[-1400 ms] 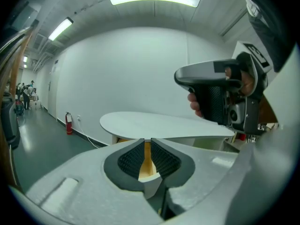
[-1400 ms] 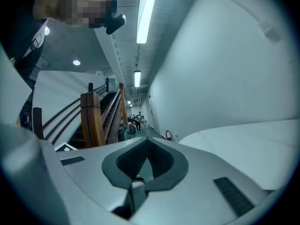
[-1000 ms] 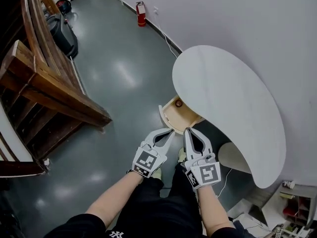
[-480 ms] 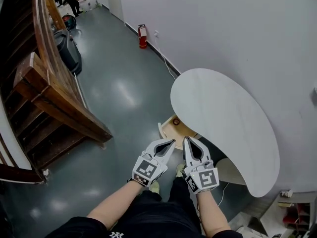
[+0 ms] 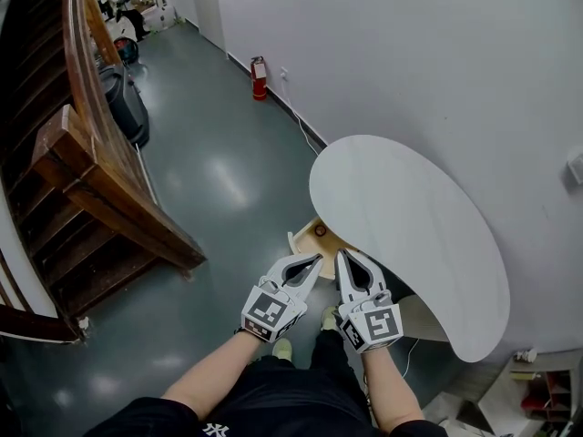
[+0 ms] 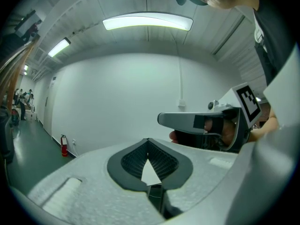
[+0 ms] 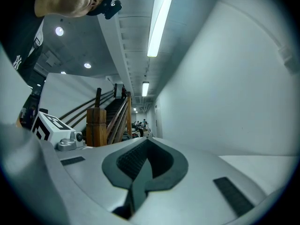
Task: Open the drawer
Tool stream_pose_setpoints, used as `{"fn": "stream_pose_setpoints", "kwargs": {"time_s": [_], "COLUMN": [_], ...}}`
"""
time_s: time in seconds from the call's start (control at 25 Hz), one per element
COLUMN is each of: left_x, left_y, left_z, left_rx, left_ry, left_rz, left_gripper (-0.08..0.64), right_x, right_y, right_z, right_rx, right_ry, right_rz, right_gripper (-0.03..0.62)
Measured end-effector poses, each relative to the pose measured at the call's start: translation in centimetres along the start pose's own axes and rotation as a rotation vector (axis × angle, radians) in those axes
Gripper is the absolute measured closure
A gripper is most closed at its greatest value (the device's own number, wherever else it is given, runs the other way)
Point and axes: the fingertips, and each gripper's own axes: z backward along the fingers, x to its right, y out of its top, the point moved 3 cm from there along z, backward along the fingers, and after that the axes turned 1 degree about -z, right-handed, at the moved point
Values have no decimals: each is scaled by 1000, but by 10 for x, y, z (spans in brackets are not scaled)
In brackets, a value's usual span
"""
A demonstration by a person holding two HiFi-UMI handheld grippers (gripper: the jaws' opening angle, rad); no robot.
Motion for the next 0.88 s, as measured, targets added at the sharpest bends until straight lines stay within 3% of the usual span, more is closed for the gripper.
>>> {"fn": "stream_pose_setpoints", "kwargs": {"time_s": [0.88], "left_x": [5], "left_y": [4], "left_z": [-14], "left_rx": [2], "left_ry": [18], "left_rz": [-6], "left_gripper": [549], "right_x": [15], "right_y": [6], "right_z": [0], "right_rx": [2], "right_ry": [3], "right_rz": [14], "right_gripper": [580]}}
